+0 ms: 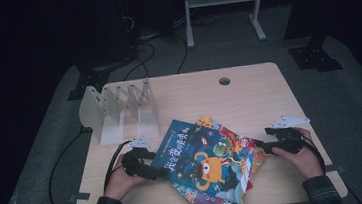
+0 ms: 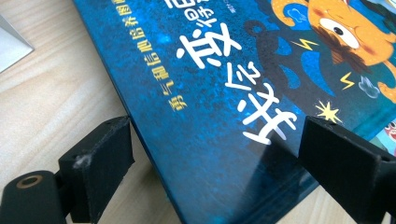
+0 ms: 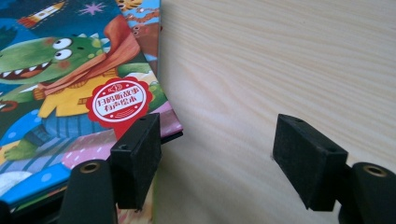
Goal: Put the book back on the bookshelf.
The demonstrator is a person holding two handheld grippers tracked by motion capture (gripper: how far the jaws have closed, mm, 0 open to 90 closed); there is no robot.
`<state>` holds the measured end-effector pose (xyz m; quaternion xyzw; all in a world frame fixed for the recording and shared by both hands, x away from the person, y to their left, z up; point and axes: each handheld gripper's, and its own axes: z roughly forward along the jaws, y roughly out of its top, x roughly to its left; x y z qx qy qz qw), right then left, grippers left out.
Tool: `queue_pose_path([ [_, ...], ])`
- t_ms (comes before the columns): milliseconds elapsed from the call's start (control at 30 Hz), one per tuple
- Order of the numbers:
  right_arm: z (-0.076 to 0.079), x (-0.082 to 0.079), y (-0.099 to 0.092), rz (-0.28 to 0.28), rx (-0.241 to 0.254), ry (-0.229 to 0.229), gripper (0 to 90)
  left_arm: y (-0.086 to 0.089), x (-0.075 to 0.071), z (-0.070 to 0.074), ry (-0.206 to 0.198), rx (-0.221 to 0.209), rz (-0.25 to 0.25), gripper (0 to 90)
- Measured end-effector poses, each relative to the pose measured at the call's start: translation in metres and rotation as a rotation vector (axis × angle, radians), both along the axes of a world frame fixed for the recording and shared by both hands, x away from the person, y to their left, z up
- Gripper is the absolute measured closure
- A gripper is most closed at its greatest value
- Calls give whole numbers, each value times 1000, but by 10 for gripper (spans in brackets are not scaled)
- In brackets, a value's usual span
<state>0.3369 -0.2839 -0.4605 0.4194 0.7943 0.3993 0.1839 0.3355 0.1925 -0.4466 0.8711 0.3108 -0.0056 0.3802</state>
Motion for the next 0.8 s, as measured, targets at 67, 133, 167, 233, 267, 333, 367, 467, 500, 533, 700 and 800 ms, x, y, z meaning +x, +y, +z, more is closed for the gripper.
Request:
queue_pose_path([
  [67,-2,4,0,-6,18,2,342,0,-2,0,-1,0,-1,93],
  [133,-3,7,0,-8,31,6,343,1,-4,0,-2,1,-5,93],
  [167,-3,7,0,-8,31,6,343,1,-6,0,0,1,-7,93],
  [233,-2,10,2,-9,25,11,345,2,-8,0,4,-6,-7,94],
  [267,-2,11,3,-12,21,10,348,3,-9,0,6,-4,-7,94],
  [333,-1,17,7,-20,7,4,363,3,-12,-1,13,-2,-8,92],
  [367,-1,17,7,-20,7,4,363,3,-12,-1,13,-2,-8,92],
  [467,-2,21,11,-25,11,-3,378,5,-13,-2,20,-11,-7,92],
  [500,-2,22,11,-27,19,-2,370,5,-13,-1,14,-15,-4,93],
  [533,-2,23,10,-29,25,1,365,5,-13,-1,10,-19,-2,93],
  [700,0,23,8,-37,86,20,382,8,-10,3,-1,-61,22,92],
  [800,2,22,9,-31,118,17,347,8,-8,3,-2,-59,35,79],
])
